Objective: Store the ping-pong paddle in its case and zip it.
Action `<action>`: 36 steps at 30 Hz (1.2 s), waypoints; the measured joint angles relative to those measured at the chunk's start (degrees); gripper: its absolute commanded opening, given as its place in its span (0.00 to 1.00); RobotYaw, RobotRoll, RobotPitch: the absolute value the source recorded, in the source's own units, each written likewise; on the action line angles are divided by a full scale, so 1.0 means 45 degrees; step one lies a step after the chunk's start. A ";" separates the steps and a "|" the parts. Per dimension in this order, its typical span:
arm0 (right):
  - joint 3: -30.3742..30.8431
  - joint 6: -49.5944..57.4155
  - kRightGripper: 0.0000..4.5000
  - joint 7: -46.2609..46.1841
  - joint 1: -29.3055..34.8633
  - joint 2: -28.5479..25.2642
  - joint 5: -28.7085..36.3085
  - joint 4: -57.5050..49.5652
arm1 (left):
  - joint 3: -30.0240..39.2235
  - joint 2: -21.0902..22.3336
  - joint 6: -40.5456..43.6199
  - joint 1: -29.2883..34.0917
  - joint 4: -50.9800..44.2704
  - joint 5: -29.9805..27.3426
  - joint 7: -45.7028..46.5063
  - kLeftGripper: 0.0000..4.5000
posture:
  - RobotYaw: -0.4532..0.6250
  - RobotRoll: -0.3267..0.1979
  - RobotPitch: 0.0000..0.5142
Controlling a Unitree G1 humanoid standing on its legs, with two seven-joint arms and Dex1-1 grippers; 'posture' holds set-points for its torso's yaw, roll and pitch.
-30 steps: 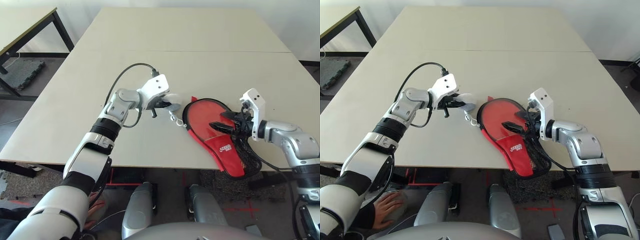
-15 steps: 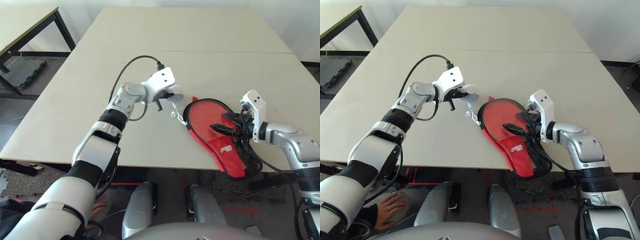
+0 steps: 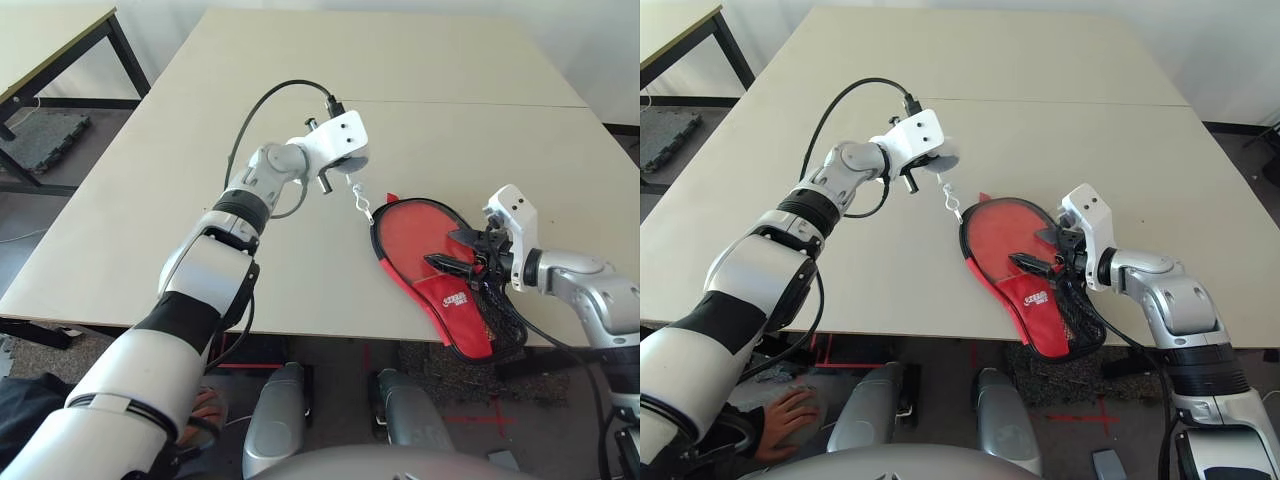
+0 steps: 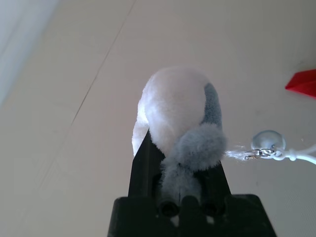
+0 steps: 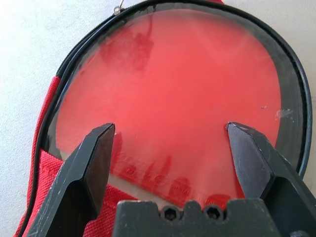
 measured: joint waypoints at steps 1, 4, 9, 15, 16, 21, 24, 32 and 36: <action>-0.0049 0.0031 1.00 -0.0061 0.0078 -0.0004 0.0043 -0.0105 | -0.0001 -0.0163 -0.0056 -0.0079 0.0109 0.0123 0.0256 0.04 | 0.41 0.62 0.34; -0.0203 0.0182 1.00 -0.0207 0.0212 0.0001 0.0185 -0.0414 | -0.0099 -0.0567 -0.0201 -0.0405 0.0452 0.0516 0.1060 0.04 | 0.39 0.62 0.36; -0.0497 0.0422 1.00 -0.0470 0.0615 0.0000 0.0426 -0.1037 | -0.0114 -0.1486 -0.0225 -0.0986 0.0804 0.0874 0.2130 0.04 | 0.35 0.62 0.37; -0.0855 0.0718 1.00 -0.0808 0.1113 0.0014 0.0807 -0.1766 | -0.0256 -0.2392 -0.0219 -0.1339 0.0921 0.1373 0.3217 0.04 | 0.31 0.62 0.38; -0.0929 0.0804 1.00 -0.0881 0.1151 0.0025 0.0909 -0.1841 | -0.0324 -0.2584 -0.0222 -0.1335 0.0924 0.1447 0.3206 0.04 | 0.31 0.62 0.38; -0.1019 0.1022 1.00 -0.1147 0.1236 0.0037 0.1185 -0.2105 | -0.0570 -0.3121 -0.0357 -0.0906 0.0926 0.1823 0.3054 0.04 | 0.29 0.62 0.39; -0.1118 0.1070 1.00 -0.1320 0.1375 0.0040 0.1304 -0.2365 | -0.0704 -0.3201 -0.0354 -0.0597 0.0941 0.1966 0.3008 0.04 | 0.27 0.62 0.40; -0.1501 0.1355 1.00 -0.1812 0.1891 0.0059 0.1794 -0.2867 | -0.0765 -0.3406 -0.0216 -0.0406 0.0952 0.2130 0.3004 0.25 | 0.25 0.62 0.39; -0.1521 0.1358 1.00 -0.1953 0.1906 0.0059 0.1929 -0.2865 | -0.0763 -0.3405 -0.0218 -0.0363 0.0952 0.2224 0.2920 0.60 | 0.27 0.62 0.39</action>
